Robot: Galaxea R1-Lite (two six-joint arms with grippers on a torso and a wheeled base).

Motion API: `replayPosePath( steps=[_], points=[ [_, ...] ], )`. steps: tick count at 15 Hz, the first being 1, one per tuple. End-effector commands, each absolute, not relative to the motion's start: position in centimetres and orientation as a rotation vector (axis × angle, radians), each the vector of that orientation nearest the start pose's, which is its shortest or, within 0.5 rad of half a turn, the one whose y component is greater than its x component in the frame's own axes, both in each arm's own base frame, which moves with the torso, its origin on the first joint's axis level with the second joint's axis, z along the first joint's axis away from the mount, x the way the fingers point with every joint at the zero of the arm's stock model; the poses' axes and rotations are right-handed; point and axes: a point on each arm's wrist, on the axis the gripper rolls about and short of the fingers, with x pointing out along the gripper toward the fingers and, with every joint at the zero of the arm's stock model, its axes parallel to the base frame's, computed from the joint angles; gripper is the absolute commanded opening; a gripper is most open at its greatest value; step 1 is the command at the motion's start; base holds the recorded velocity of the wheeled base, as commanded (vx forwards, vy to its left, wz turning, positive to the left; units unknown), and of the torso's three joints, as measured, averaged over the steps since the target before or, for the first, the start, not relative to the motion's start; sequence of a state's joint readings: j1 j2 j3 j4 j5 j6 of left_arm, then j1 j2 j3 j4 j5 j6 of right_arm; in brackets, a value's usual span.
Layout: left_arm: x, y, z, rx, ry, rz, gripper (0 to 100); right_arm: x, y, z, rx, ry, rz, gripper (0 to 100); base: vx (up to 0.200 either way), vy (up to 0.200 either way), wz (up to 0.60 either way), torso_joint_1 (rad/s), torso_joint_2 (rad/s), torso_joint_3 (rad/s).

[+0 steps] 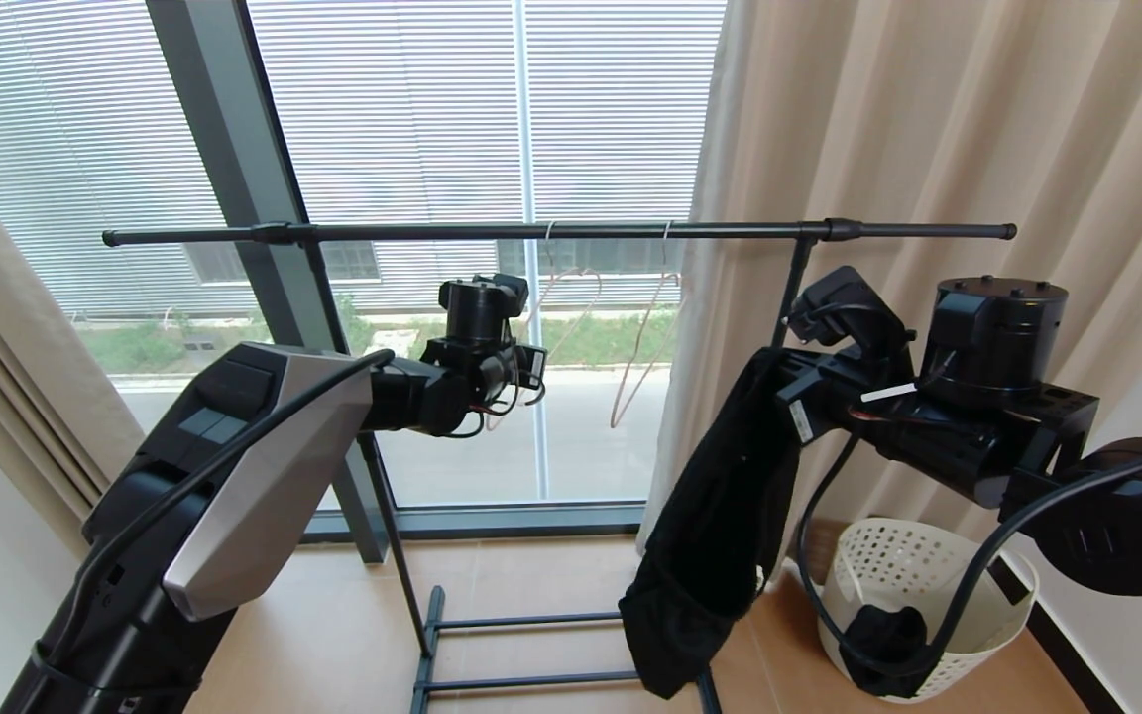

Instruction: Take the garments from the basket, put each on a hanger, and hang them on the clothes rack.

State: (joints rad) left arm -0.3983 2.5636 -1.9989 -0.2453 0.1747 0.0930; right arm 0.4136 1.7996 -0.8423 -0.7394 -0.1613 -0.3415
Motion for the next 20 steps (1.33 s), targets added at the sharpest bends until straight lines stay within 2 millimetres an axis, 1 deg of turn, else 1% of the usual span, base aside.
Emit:
replayPosePath(
  steps=[1,6,8,9,10,15,17,18,19,20],
  points=[
    [49.6,-20.4,10.5,0.18,0.292,-0.235,0,30.5,13.0,16.8,-0.403,0.173,0.287,0,0.0,0.0,0.0,0.0,0.0,0.0],
    [49.5,-20.3,10.8,0.174,0.287,-0.234,0,30.5,13.0,16.8,-0.403,0.17,0.287,0,0.0,0.0,0.0,0.0,0.0,0.0],
    [49.0,-20.3,11.9,0.159,0.276,-0.232,0,30.5,13.0,16.8,-0.403,0.17,0.287,0,0.0,0.0,0.0,0.0,0.0,0.0],
    [48.5,-20.2,13.4,0.133,0.256,-0.23,0,30.5,13.0,16.8,-0.403,0.172,0.287,0,0.0,0.0,0.0,0.0,0.0,0.0],
    [48.0,-20.0,14.0,0.128,0.257,-0.229,0,30.5,13.0,16.8,-0.403,0.172,0.287,0,0.0,0.0,0.0,0.0,0.0,0.0],
    [45.7,-19.2,14.6,0.104,0.313,-0.23,0,30.4,13.0,16.7,-0.406,0.176,0.288,0,0.0,0.0,0.0,0.0,0.0,0.0],
    [44.0,-19.2,15.8,0.093,0.291,-0.247,0,30.4,13.0,16.6,-0.406,0.178,0.288,0,0.0,0.0,0.0,0.0,0.0,0.0],
    [43.6,-19.1,16.2,0.091,0.283,-0.253,0,30.4,13.0,16.6,-0.406,0.178,0.288,0,0.0,0.0,0.0,0.0,0.0,0.0],
    [42.7,-19.5,16.4,0.093,0.28,-0.27,0,30.4,13.0,16.5,-0.409,0.182,0.289,0,0.0,0.0,0.0,0.0,0.0,0.0],
    [42.5,-19.7,16.4,0.095,0.281,-0.273,0,30.4,13.0,16.5,-0.409,0.18,0.287,0,0.0,0.0,0.0,0.0,0.0,0.0]
  ],
)
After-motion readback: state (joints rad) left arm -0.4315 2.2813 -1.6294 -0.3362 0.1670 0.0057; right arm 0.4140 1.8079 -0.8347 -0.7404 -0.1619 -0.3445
